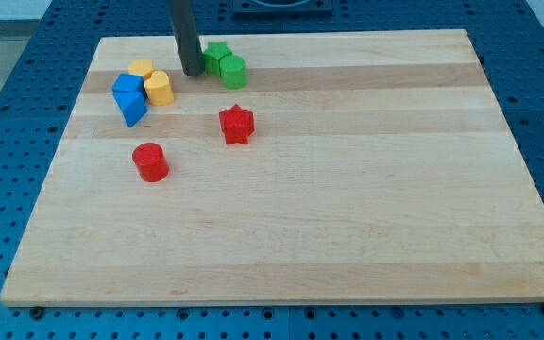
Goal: Slide the green circle along with the green star closer to the red star
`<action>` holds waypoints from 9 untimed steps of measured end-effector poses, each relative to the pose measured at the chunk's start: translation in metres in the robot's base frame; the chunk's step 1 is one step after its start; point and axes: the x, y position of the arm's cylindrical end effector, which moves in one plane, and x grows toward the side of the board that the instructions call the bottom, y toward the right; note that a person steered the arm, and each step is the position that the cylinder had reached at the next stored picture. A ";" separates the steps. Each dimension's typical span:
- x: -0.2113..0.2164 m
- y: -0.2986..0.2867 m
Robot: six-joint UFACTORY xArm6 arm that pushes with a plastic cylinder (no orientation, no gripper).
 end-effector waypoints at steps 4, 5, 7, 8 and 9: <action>-0.042 0.026; -0.014 0.031; 0.036 0.057; 0.050 0.063; 0.057 0.053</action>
